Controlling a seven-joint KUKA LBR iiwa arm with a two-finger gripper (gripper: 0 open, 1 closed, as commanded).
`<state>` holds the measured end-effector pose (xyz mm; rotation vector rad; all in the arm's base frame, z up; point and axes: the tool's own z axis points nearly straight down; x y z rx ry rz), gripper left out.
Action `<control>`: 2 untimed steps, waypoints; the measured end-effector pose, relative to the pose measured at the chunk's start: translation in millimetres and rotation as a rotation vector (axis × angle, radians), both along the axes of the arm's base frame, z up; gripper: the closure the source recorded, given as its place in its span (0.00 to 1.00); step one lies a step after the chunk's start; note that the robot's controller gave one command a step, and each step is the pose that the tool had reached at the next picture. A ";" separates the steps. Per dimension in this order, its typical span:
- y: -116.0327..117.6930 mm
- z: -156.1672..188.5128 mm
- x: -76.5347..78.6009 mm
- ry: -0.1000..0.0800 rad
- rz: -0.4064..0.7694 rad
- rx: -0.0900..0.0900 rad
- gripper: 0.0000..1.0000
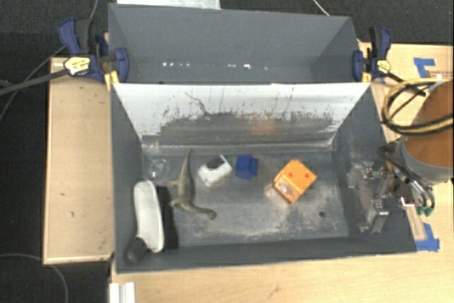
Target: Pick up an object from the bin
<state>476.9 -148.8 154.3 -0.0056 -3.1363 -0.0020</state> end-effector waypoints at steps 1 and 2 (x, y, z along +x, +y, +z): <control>0.5 4.1 2.1 -0.008 0.005 -0.002 0.00; 80.5 -40.7 32.9 -0.002 0.217 0.002 0.00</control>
Offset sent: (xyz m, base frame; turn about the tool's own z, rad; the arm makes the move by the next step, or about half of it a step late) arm 0.0345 0.0869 -0.0450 -0.2359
